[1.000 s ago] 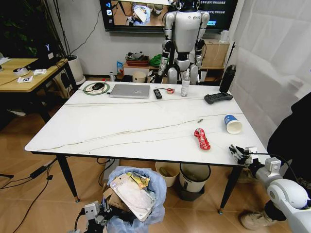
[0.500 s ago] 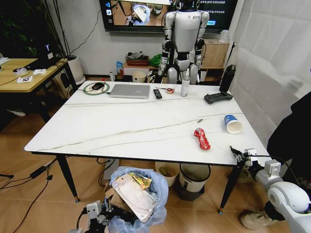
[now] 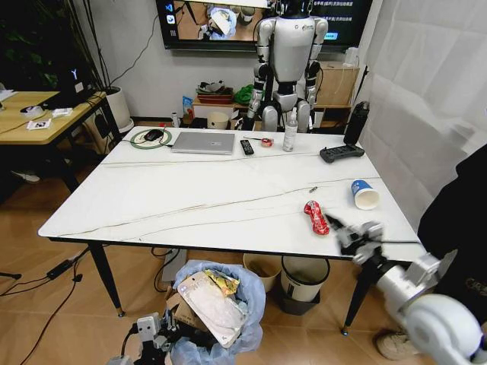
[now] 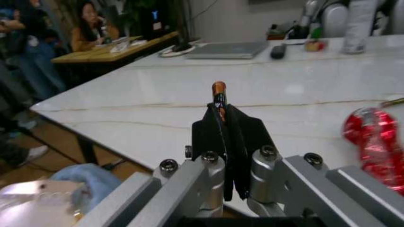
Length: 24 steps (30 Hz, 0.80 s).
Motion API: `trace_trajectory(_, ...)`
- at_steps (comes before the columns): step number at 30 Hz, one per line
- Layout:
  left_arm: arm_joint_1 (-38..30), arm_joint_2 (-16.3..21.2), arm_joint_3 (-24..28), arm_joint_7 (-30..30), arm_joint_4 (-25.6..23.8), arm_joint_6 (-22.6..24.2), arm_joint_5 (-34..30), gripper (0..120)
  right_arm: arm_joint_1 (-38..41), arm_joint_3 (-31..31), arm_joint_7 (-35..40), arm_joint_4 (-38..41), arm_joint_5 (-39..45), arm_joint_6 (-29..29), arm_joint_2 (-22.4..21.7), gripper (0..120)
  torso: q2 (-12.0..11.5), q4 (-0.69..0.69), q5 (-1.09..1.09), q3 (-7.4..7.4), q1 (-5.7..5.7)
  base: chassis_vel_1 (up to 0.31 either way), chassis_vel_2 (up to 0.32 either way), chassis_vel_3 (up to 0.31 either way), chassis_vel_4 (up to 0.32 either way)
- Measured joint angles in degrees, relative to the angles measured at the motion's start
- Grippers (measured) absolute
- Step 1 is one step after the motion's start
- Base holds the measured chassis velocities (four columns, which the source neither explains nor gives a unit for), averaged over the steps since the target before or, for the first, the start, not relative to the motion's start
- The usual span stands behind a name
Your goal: Pick up the trash bin and place the trash from the table into it.
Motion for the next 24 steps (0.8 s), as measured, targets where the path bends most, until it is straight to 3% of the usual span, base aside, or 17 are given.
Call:
trace_trajectory(8,-0.4,-0.9,0.4,0.0,-0.2,0.4,0.6,0,4.2,-16.8,-1.6,-4.0,-2.9,6.3,-1.0,0,0.0,0.01,0.01,0.0,0.0,0.0,0.0,0.0,0.0)
trace_trajectory(24,-0.4,-2.4,0.9,0.0,-0.7,0.7,2.7,0,13.5,-31.2,0.3,-5.6,-2.7,6.8,-1.8,0,0.0,0.0,0.0,0.0,0.0,0.0,0.0,0.0,0.0)
